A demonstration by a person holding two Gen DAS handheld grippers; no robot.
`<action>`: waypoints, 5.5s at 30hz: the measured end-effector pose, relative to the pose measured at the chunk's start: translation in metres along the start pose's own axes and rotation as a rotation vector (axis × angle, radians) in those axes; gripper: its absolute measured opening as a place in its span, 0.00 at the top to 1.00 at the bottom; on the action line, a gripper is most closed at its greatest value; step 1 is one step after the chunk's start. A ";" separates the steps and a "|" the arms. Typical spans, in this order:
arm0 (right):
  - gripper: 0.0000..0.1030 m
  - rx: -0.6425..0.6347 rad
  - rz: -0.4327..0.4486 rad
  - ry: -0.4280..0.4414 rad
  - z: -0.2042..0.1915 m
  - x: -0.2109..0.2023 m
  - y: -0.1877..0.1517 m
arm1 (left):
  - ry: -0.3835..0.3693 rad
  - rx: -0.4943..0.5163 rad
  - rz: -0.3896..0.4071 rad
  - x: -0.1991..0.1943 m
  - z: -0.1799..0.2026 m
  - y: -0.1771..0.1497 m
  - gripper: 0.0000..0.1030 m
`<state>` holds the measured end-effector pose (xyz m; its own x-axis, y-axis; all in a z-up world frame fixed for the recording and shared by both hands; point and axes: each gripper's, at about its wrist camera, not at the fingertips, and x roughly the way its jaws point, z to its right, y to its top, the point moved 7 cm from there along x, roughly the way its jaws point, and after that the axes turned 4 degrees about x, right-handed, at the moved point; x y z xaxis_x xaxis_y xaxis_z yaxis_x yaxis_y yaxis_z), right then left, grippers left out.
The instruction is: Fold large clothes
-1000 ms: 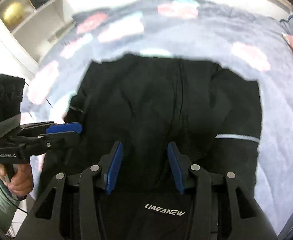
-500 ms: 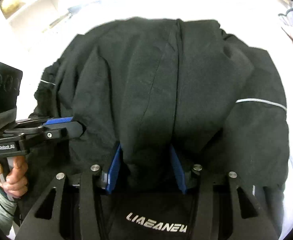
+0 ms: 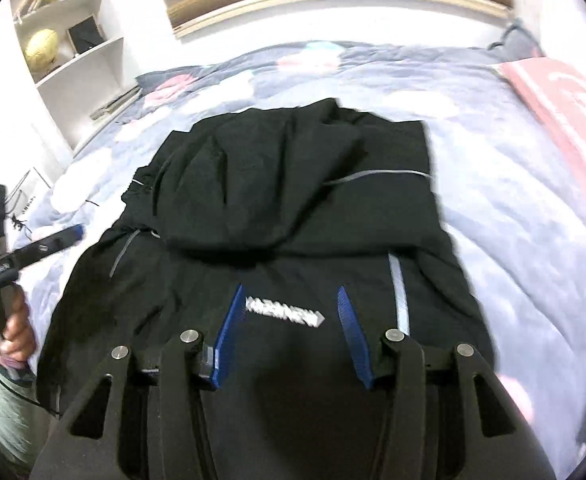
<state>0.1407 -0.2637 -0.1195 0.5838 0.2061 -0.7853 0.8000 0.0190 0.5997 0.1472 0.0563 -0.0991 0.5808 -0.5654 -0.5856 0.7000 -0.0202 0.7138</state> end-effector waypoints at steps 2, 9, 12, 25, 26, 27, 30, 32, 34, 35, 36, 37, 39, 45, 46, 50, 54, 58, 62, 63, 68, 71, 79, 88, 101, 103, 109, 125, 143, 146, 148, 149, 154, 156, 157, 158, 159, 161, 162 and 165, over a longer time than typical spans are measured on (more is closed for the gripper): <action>0.48 0.007 0.008 -0.032 0.011 -0.017 -0.009 | 0.059 0.004 0.012 -0.024 -0.007 -0.010 0.55; 0.47 0.122 -0.025 -0.103 0.063 -0.051 -0.061 | 0.215 -0.139 0.031 -0.085 -0.068 -0.059 0.42; 0.47 0.165 -0.055 -0.134 0.085 -0.054 -0.083 | 0.221 -0.259 -0.004 -0.094 -0.103 -0.094 0.42; 0.47 0.306 -0.125 -0.193 0.144 -0.057 -0.136 | 0.039 -0.397 -0.129 -0.058 -0.111 -0.146 0.43; 0.47 0.314 -0.129 -0.185 0.145 -0.056 -0.138 | 0.033 -0.385 -0.125 -0.058 -0.107 -0.145 0.43; 0.47 0.328 -0.137 -0.163 0.146 -0.054 -0.141 | 0.010 -0.382 -0.117 -0.059 -0.103 -0.142 0.43; 0.47 0.351 -0.159 -0.101 0.143 -0.046 -0.148 | -0.124 -0.399 -0.069 -0.062 -0.088 -0.133 0.43; 0.52 0.341 -0.167 -0.075 0.135 -0.042 -0.148 | -0.135 -0.396 -0.062 -0.060 -0.083 -0.128 0.43; 0.69 0.296 -0.166 -0.056 0.120 -0.044 -0.143 | -0.161 -0.408 -0.064 -0.054 -0.079 -0.125 0.43; 0.70 0.282 -0.154 -0.025 0.111 -0.048 -0.139 | -0.192 -0.413 -0.052 -0.053 -0.073 -0.121 0.43; 0.70 0.275 -0.129 0.012 0.101 -0.055 -0.134 | -0.243 -0.409 -0.024 -0.055 -0.065 -0.115 0.43; 0.70 0.272 -0.119 0.032 0.095 -0.059 -0.130 | -0.275 -0.402 -0.002 -0.058 -0.059 -0.109 0.43; 0.70 0.280 -0.111 0.079 0.087 -0.063 -0.126 | -0.300 -0.392 0.025 -0.062 -0.051 -0.103 0.43; 0.67 0.368 -0.203 0.091 0.098 -0.043 -0.160 | -0.257 -0.435 -0.043 -0.052 -0.060 -0.136 0.44; 0.66 0.368 -0.216 0.085 0.098 -0.042 -0.167 | -0.250 -0.439 -0.046 -0.057 -0.060 -0.144 0.44; 0.63 0.363 -0.257 0.143 0.088 -0.050 -0.193 | -0.257 -0.444 -0.073 -0.075 -0.055 -0.168 0.43; 0.62 0.336 -0.270 0.182 0.074 -0.055 -0.200 | -0.279 -0.440 -0.092 -0.078 -0.048 -0.182 0.42; 0.62 0.329 -0.279 0.152 0.066 -0.036 -0.190 | -0.245 -0.499 -0.073 -0.055 -0.056 -0.174 0.41; 0.83 0.278 -0.240 0.092 0.060 -0.044 -0.186 | -0.142 -0.402 -0.055 -0.061 -0.049 -0.168 0.82; 0.84 0.277 -0.220 0.098 0.060 -0.052 -0.184 | -0.136 -0.389 -0.043 -0.068 -0.048 -0.165 0.85; 0.86 0.266 -0.123 0.166 0.059 -0.091 -0.147 | -0.183 -0.366 0.066 -0.103 -0.042 -0.122 0.88; 0.86 0.241 -0.057 0.211 0.053 -0.108 -0.113 | -0.209 -0.329 0.124 -0.111 -0.034 -0.086 0.88; 0.86 0.229 0.107 0.227 0.065 -0.111 0.014 | -0.219 -0.295 0.253 -0.104 -0.051 0.022 0.88; 0.86 0.272 0.172 0.135 0.088 -0.038 0.134 | -0.023 -0.277 0.300 -0.027 -0.091 0.124 0.87; 0.85 0.225 -0.084 -0.146 0.118 0.185 0.125 | 0.237 -0.395 0.050 0.166 -0.196 0.093 0.84; 0.85 0.236 -0.058 -0.138 0.121 0.191 0.123 | 0.234 -0.395 0.052 0.170 -0.198 0.092 0.84; 0.83 0.205 -0.022 -0.139 0.118 0.187 0.121 | 0.238 -0.354 0.081 0.169 -0.193 0.090 0.85; 0.06 0.150 0.117 0.073 0.137 0.036 0.129 | -0.027 -0.178 0.193 0.029 -0.152 0.123 0.22; 0.73 0.078 -0.089 0.118 0.176 0.184 0.173 | -0.119 -0.341 -0.085 0.166 -0.220 0.142 0.28; 0.83 -0.037 0.003 0.022 0.161 0.159 0.169 | -0.029 -0.208 -0.077 0.153 -0.199 0.145 0.92; 0.85 -0.072 0.059 -0.027 0.154 0.135 0.172 | 0.039 -0.149 -0.034 0.136 -0.187 0.151 0.93; 0.86 -0.088 0.094 -0.064 0.149 0.120 0.179 | 0.059 -0.129 0.002 0.121 -0.178 0.157 0.93; 0.88 -0.088 0.223 -0.272 0.137 0.075 0.232 | 0.092 -0.183 0.196 0.066 -0.168 0.202 0.93; 0.88 -0.067 0.250 -0.338 0.133 0.075 0.256 | 0.117 -0.225 0.245 0.061 -0.174 0.219 0.93; 0.88 -0.062 0.251 -0.358 0.133 0.079 0.264 | 0.148 -0.236 0.249 0.066 -0.177 0.226 0.93; 0.88 -0.042 0.242 -0.378 0.134 0.088 0.272 | 0.192 -0.240 0.244 0.074 -0.183 0.230 0.93; 0.88 -0.016 0.216 -0.385 0.138 0.106 0.279 | 0.227 -0.251 0.233 0.082 -0.189 0.231 0.93; 0.88 0.003 0.165 -0.404 0.144 0.137 0.281 | 0.303 -0.274 0.186 0.108 -0.207 0.226 0.93; 0.88 0.016 0.108 -0.423 0.151 0.165 0.277 | 0.339 -0.288 0.149 0.126 -0.219 0.220 0.93; 0.88 0.042 -0.056 -0.435 0.171 0.237 0.249 | 0.385 -0.342 0.022 0.172 -0.247 0.192 0.92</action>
<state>0.5023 -0.3779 -0.1824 0.5360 -0.2258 -0.8134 0.8318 -0.0236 0.5546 0.4839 0.1588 -0.1578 0.6631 -0.2164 -0.7166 0.7441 0.2954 0.5993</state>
